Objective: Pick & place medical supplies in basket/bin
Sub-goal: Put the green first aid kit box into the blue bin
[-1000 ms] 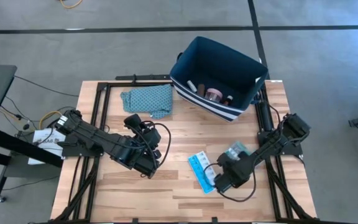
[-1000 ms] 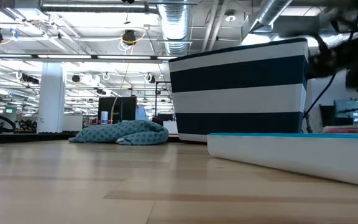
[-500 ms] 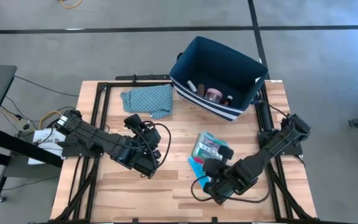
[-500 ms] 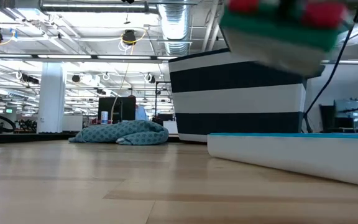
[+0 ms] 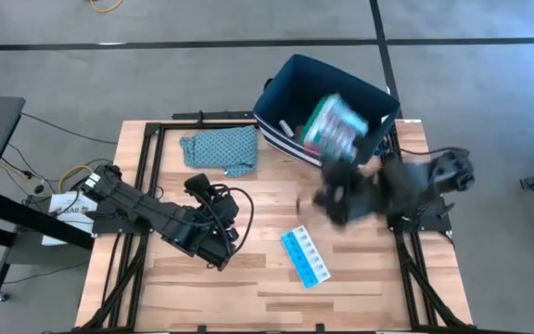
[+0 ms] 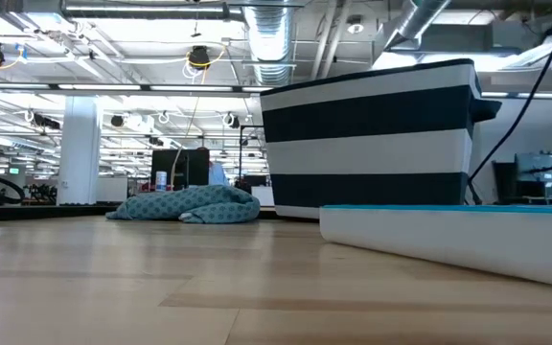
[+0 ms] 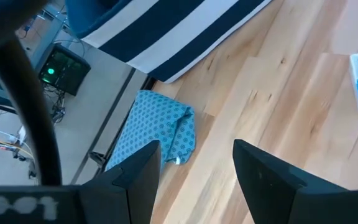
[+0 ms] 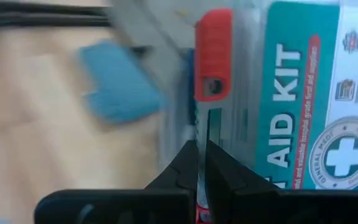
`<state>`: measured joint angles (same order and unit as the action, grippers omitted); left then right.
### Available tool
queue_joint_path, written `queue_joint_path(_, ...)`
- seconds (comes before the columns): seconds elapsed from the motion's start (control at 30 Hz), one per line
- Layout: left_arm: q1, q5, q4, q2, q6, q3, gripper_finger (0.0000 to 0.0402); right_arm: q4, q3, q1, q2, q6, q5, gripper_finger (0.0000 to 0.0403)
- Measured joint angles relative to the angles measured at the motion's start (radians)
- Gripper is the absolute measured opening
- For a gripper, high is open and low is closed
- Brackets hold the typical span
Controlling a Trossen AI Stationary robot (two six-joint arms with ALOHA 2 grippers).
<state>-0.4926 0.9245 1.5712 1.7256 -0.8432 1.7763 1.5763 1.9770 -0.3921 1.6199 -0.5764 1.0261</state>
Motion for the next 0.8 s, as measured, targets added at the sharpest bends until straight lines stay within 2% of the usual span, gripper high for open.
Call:
queue_joint_path(0.23, -0.028, -0.004, 0.000, 0.000, -0.019, 0.000, 0.0193, -0.005, -0.048, 0.381, -0.147, 0.007, -0.079, 0.0007)
queue_joint_path(0.43, -0.050, -0.004, 0.000, 0.000, -0.058, 0.000, 0.0193, -0.038, -0.231, 0.672, -0.166, 0.036, -0.321, 0.0008)
queue_joint_path(0.5, -0.059, -0.004, 0.000, 0.000, -0.058, 0.000, 0.0193, -0.086, -0.318, 0.724, -0.157, 0.108, -0.404, 0.0008)
queue_joint_path(0.63, -0.071, -0.004, 0.000, 0.000, -0.058, 0.000, 0.0193, -0.237, -0.466, 0.775, -0.122, 0.216, -0.493, 0.0008)
queue_joint_path(0.8, -0.072, -0.021, 0.000, 0.000, -0.062, 0.000, 0.0193, -0.397, -0.520, 0.807, -0.077, 0.297, -0.607, 0.0009)
